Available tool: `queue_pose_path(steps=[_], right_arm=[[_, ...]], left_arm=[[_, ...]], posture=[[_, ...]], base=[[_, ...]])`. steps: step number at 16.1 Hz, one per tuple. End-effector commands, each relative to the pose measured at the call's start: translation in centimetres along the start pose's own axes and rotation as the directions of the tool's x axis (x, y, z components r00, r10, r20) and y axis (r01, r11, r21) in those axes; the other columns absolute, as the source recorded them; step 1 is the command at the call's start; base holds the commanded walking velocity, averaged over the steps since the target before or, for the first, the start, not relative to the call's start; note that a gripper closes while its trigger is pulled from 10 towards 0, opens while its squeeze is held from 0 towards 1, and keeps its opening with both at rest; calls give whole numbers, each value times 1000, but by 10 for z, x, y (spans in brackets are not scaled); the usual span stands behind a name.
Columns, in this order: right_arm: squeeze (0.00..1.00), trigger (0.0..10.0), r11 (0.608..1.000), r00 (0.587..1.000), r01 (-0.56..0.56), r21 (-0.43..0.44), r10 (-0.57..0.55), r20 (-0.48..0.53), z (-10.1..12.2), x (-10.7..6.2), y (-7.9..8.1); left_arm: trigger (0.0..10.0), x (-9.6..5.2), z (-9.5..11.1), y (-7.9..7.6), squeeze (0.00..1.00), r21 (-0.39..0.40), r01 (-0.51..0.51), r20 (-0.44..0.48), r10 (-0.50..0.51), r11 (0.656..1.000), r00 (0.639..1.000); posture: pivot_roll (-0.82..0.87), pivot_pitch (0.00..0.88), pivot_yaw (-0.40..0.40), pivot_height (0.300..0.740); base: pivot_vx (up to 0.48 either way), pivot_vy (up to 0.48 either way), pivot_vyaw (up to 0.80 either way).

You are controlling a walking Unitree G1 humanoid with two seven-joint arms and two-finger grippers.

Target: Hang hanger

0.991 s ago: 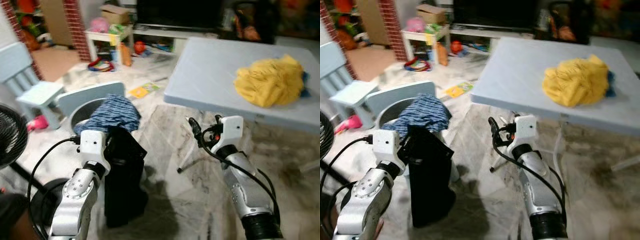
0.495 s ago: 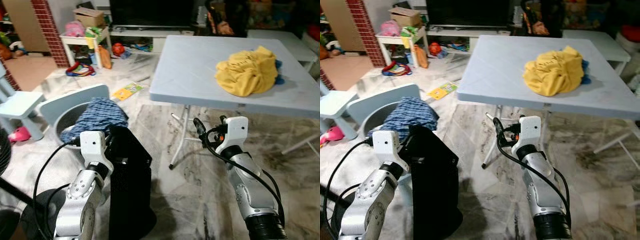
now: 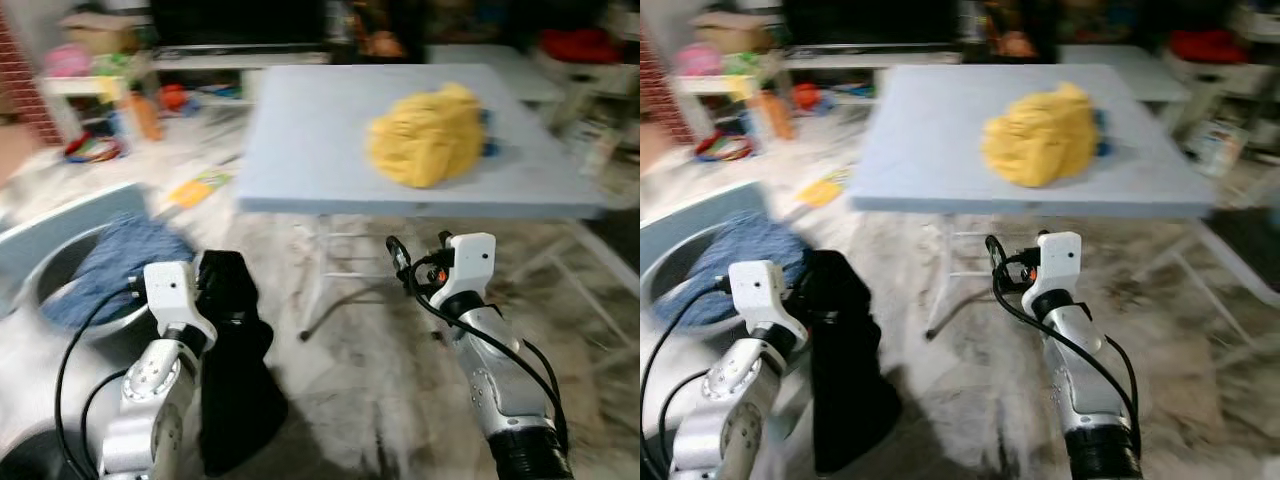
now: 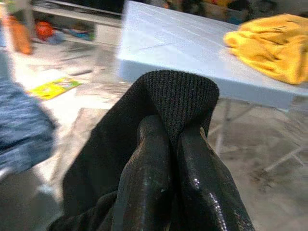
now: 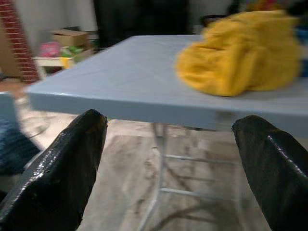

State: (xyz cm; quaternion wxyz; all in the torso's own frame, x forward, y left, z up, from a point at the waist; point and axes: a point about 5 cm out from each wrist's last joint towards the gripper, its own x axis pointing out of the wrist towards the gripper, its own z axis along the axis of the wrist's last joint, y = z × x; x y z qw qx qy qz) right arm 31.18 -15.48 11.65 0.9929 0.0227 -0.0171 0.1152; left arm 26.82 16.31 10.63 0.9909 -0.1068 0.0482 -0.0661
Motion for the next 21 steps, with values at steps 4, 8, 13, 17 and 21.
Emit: queue_pose_path(steps=[4, 8, 13, 17, 21], right_arm=[[0, 10000, 1000, 1000, 8, -4, -8, 14, 5, 1, -1], [0, 10000, 1000, 1000, 14, 2, -14, 13, 4, 1, 0], [0, 10000, 999, 999, 44, 20, -44, 0, -3, -7, 0], [0, 10000, 997, 997, 71, 24, -70, -12, -6, -10, -3], [0, 10000, 997, 997, 76, 20, -76, -15, -5, -9, -5]], left_arm=[[10000, 4, 7, -6, 0, -1, 29, 22, -29, 1000, 999], [10000, 4, 4, -7, 0, -3, 42, 1, -42, 999, 999], [10000, 0, -2, -5, 0, -9, 43, -29, -43, 999, 999], [10000, 1, -9, -8, 0, -31, 54, -52, -56, 998, 997], [10000, 2, -10, -10, 0, -38, 62, -55, -64, 997, 996]], posture=[[-93, 0, 22, 740], [-87, 0, 29, 740], [-82, 0, 41, 740], [-97, 0, 47, 740], [-100, 0, 43, 740]], base=[[266, 0, -800], [263, 0, -800], [254, 0, -800], [289, 283, -800], [295, 377, -800]])
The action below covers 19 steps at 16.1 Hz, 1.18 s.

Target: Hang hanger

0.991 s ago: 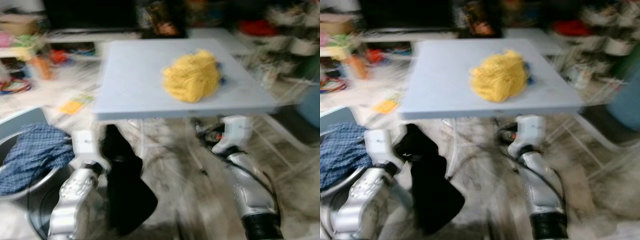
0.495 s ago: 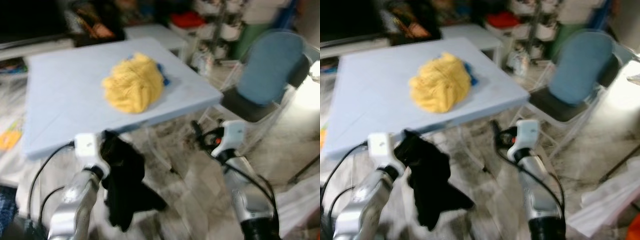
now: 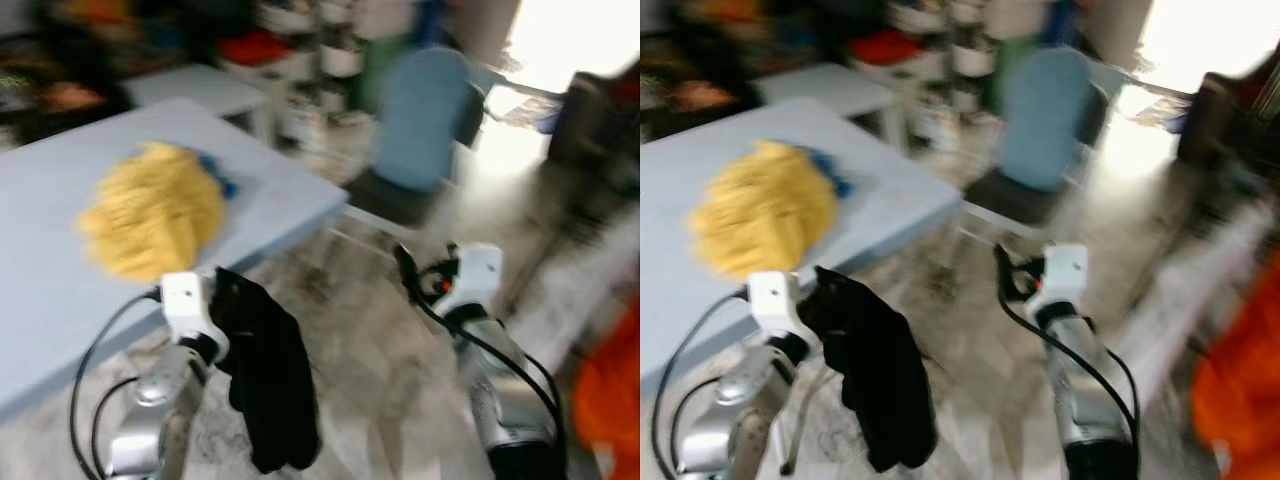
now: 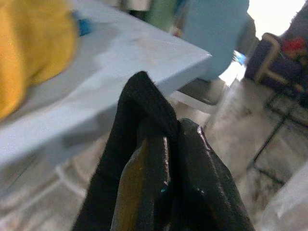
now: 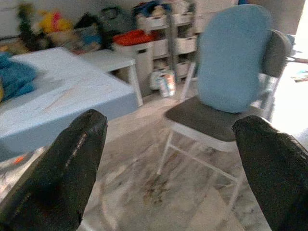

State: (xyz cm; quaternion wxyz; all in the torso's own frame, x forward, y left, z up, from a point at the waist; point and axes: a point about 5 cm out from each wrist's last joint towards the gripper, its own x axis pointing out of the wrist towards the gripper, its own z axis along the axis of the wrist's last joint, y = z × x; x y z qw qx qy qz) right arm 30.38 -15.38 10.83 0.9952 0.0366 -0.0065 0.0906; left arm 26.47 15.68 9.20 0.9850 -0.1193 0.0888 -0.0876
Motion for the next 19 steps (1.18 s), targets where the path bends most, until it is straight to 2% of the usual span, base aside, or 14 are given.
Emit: queue_pose_path(steps=[1, 9, 12, 19], right_arm=[[0, 10000, 1000, 1000, 24, -7, -24, 3, 3, 0, -7], [0, 10000, 1000, 1000, 26, -12, -26, 3, 4, 0, -7], [0, 10000, 1000, 1000, 26, -9, -26, 6, 4, 1, -7], [0, 10000, 999, 999, -34, 7, 34, -13, 6, 13, 4]], left_arm=[[10000, 3, 5, -7, 0, -7, 26, 26, -26, 1000, 999], [10000, 4, 0, -12, 0, -13, 32, 11, -32, 999, 999], [10000, 5, -3, -12, 0, 9, 20, -10, -20, 1000, 1000], [10000, -6, -8, -8, 0, -34, -25, 14, 26, 999, 1000]], posture=[[-100, 0, 39, 740], [-112, 0, 38, 740], [-106, 0, 29, 740], [-61, 0, -45, 740]], base=[[274, 394, -800], [273, 394, -800], [0, 92, -715], [0, 0, 0]])
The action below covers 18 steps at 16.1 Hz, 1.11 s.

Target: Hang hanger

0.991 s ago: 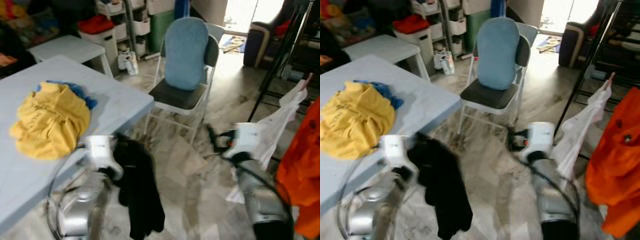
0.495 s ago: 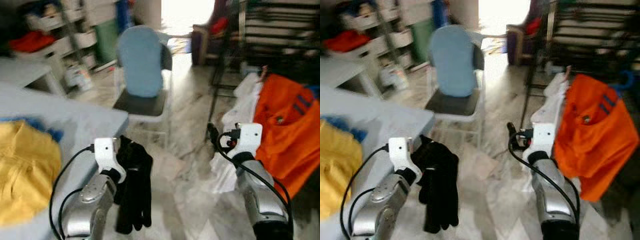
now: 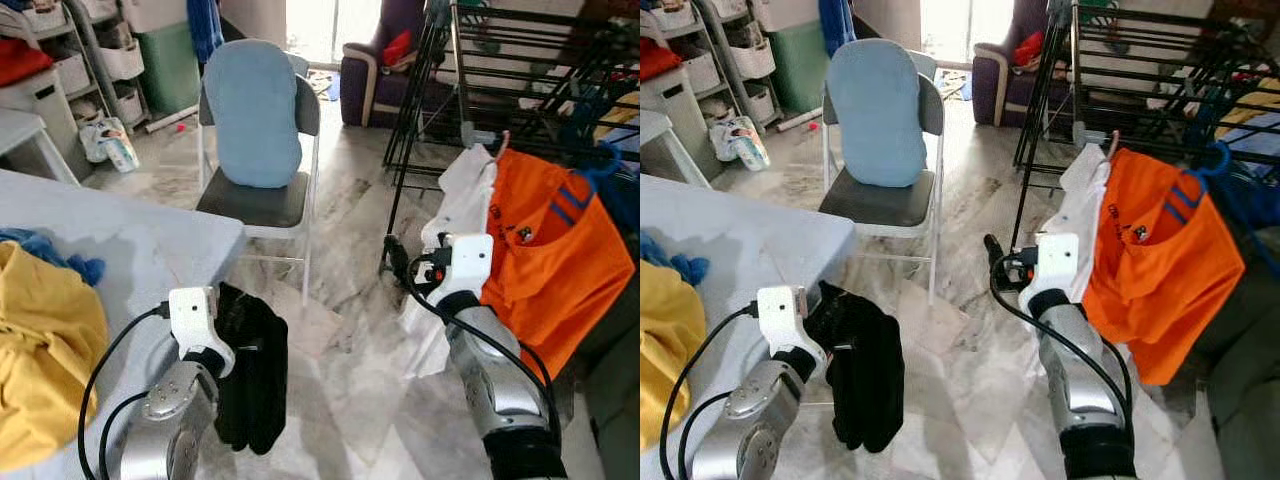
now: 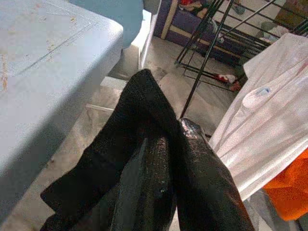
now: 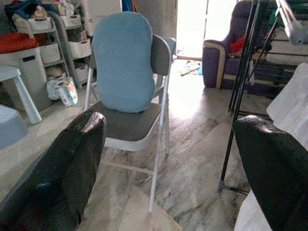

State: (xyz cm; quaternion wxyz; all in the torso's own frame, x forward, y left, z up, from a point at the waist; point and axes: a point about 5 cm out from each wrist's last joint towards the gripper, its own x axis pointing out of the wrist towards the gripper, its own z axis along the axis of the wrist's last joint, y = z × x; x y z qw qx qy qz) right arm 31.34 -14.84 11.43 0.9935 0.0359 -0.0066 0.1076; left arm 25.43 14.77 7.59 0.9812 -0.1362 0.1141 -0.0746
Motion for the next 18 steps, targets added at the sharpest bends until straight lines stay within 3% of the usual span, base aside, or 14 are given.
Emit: queue_pose_path(steps=[1, 9, 18], right_arm=[[0, 10000, 1000, 1000, 1, -1, -1, -11, 1, 3, 0], [0, 10000, 999, 999, 49, -18, -50, -1, 1, -5, -11], [0, 10000, 998, 999, 51, -22, -51, 3, 2, -2, -10]], left_arm=[[10000, -1, 10, -2, 0, 4, 5, 57, -6, 1000, 998], [10000, 10, 11, -9, 0, 13, 89, 35, -89, 996, 995], [10000, 10, 9, -13, 0, 18, 127, 17, -128, 992, 992]], posture=[[-63, 0, -43, 740], [-118, 0, 5, 740], [-116, 0, 10, 740]], base=[[0, 0, -419], [203, 0, -783], [308, 0, -663]])
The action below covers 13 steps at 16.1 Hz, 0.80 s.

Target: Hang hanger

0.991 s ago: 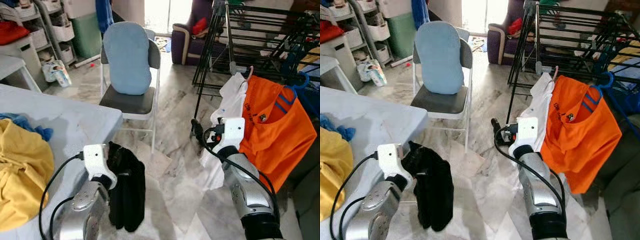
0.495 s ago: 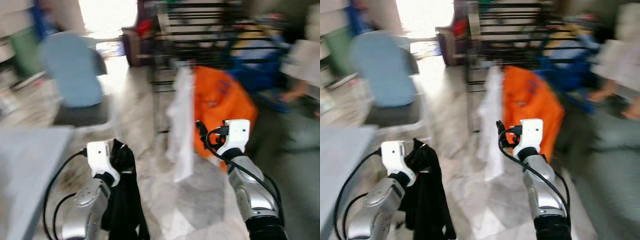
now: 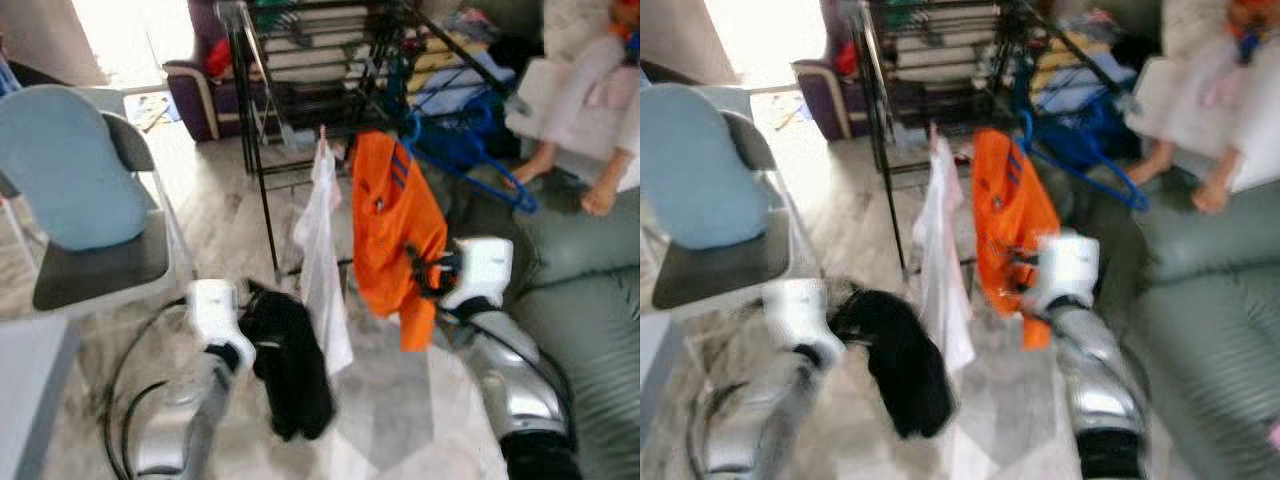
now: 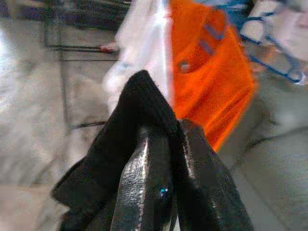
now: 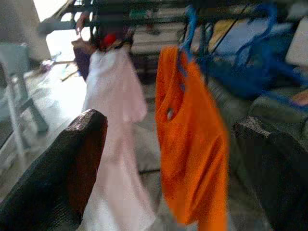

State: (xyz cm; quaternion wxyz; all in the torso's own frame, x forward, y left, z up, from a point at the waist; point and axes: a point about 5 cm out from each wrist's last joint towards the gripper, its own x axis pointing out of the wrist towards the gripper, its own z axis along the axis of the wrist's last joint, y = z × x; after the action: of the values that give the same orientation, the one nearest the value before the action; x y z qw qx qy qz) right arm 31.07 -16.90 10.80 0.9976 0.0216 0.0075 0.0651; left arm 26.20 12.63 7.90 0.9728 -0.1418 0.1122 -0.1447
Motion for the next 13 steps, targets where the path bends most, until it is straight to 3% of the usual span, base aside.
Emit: queue_pose_path(steps=[1, 2, 12, 13], right_arm=[[0, 10000, 999, 999, -33, 3, 33, 30, 8, 4, 10], [0, 10000, 999, 999, -32, 2, 32, 33, 8, 5, 10], [0, 10000, 994, 999, 7, -106, -11, -39, 0, 6, 13], [0, 10000, 992, 999, -39, -123, 35, -30, 0, 6, 16]], left_arm=[[10000, -1, 9, 6, 0, 17, -8, 32, 8, 1000, 999], [10000, 0, 9, 5, 0, 20, 0, 29, -1, 1000, 1000], [10000, 0, 6, -1, 0, 32, 35, 0, -35, 999, 999], [10000, 1, 6, -1, 0, 34, 38, -1, -38, 999, 999]], posture=[[-119, 0, 13, 740], [-120, 0, 14, 740], [-131, 0, 25, 740], [-129, 0, 24, 740]], base=[[319, 0, -538], [319, 0, -800], [422, 0, 0], [442, 0, 0]])
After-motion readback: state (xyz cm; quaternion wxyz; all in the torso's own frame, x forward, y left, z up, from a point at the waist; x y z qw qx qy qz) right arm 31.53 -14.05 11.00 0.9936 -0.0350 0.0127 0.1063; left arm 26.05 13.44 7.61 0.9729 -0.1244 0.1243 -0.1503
